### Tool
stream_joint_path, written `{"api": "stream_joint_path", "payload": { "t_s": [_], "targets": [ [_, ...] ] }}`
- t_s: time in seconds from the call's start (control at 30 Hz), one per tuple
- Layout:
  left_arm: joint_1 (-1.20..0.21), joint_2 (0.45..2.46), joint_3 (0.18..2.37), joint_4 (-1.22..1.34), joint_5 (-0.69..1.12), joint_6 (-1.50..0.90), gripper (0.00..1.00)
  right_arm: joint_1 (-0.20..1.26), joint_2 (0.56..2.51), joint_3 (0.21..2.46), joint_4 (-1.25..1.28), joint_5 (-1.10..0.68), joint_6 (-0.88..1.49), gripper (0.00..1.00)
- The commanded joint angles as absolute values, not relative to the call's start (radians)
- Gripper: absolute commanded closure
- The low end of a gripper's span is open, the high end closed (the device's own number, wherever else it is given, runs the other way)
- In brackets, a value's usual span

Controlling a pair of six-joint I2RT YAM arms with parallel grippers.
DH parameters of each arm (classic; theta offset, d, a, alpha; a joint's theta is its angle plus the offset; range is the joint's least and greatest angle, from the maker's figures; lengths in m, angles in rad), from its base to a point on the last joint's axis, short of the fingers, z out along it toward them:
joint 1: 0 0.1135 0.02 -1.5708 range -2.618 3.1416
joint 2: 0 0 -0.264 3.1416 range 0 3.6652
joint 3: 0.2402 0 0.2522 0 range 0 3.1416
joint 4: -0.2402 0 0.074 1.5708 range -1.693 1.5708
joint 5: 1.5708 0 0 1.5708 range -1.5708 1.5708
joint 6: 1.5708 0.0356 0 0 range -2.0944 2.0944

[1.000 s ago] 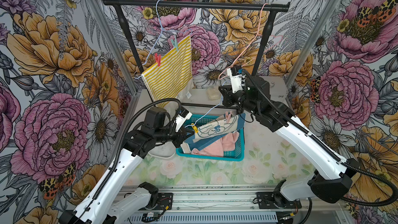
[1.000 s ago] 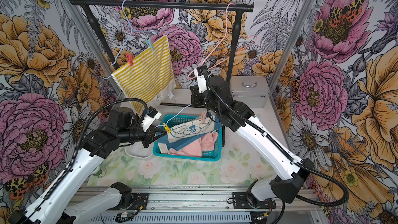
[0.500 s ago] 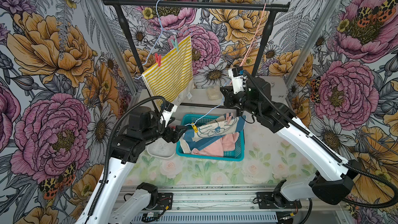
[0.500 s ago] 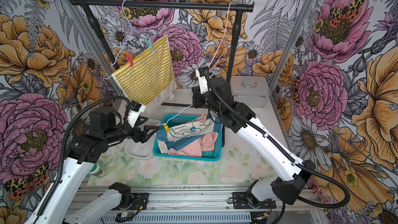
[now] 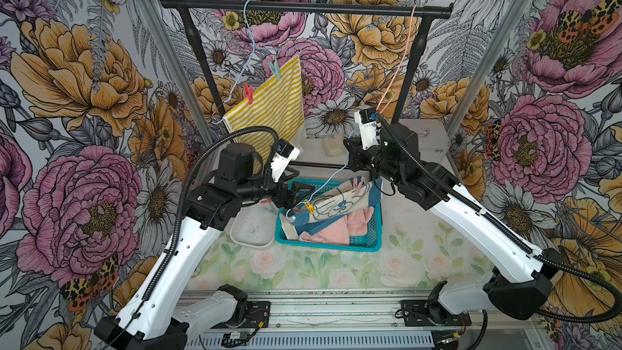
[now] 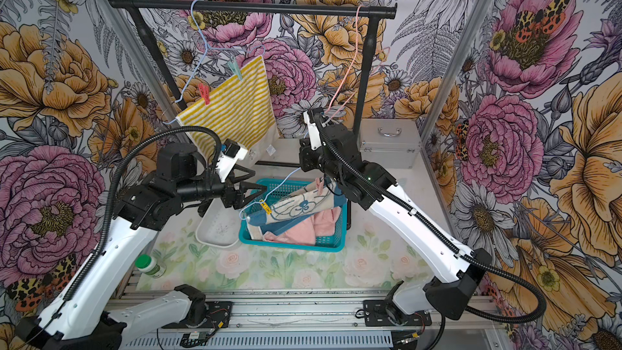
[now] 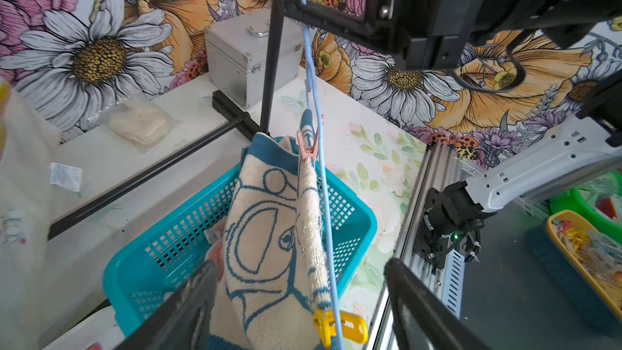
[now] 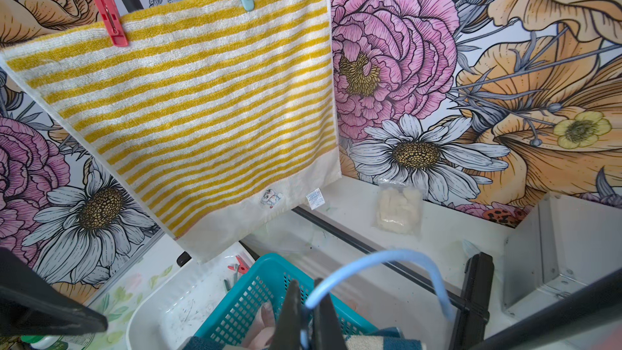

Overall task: Remove the clothespins securing towels to the hanger
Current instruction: Pick up the hanger from the clothesline.

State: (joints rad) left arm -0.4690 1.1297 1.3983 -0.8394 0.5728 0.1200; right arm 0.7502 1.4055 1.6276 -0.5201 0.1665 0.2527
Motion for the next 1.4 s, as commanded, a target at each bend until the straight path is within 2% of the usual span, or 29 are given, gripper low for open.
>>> {"api": "stream_joint_path", "payload": {
  "t_s": [0.0,0.13,0.4,0.47,0.53,0.57,0.7,0.73,0.83,0.9,0.97,1.17,1.37],
  "targets": [
    [-0.517,1.181,1.435,-0.828,0.576,0.099,0.25,0.766,1.393,1.634,-0.5,0.226,0.243,1.0],
    [-0.555,1.24,1.46,-0.827,0.549,0.087,0.32,0.784,1.389,1.63,-0.5,0.263,0.242,1.0],
    [-0.576,1.282,1.456,-0.809,0.53,0.067,0.61,0.812,1.381,1.62,-0.501,0.288,0.237,1.0],
    [-0.578,1.288,1.456,-0.804,0.529,0.064,0.76,0.819,1.381,1.617,-0.5,0.294,0.235,1.0],
    [-0.578,1.297,1.46,-0.801,0.535,0.061,0.96,0.825,1.379,1.613,-0.5,0.297,0.234,1.0],
    [-0.578,1.302,1.463,-0.799,0.538,0.058,1.0,0.827,1.377,1.61,-0.501,0.299,0.233,1.0],
    [-0.579,1.311,1.469,-0.798,0.541,0.058,1.0,0.834,1.363,1.594,-0.502,0.304,0.239,1.0],
    [-0.577,1.312,1.469,-0.798,0.537,0.061,1.0,0.838,1.356,1.587,-0.501,0.3,0.238,0.97],
    [-0.559,1.309,1.47,-0.798,0.541,0.07,1.0,0.844,1.307,1.553,-0.501,0.291,0.242,0.56],
    [-0.54,1.304,1.466,-0.792,0.544,0.074,1.0,0.847,1.261,1.516,-0.502,0.291,0.271,0.44],
    [-0.514,1.302,1.463,-0.784,0.56,0.079,1.0,0.851,1.206,1.463,-0.503,0.286,0.309,0.37],
    [-0.427,1.313,1.48,-0.778,0.638,0.102,1.0,0.863,1.089,1.3,-0.502,0.275,0.427,0.41],
    [-0.413,1.326,1.495,-0.777,0.682,0.105,1.0,0.863,1.117,1.282,-0.503,0.28,0.509,0.47]
  ]
}}
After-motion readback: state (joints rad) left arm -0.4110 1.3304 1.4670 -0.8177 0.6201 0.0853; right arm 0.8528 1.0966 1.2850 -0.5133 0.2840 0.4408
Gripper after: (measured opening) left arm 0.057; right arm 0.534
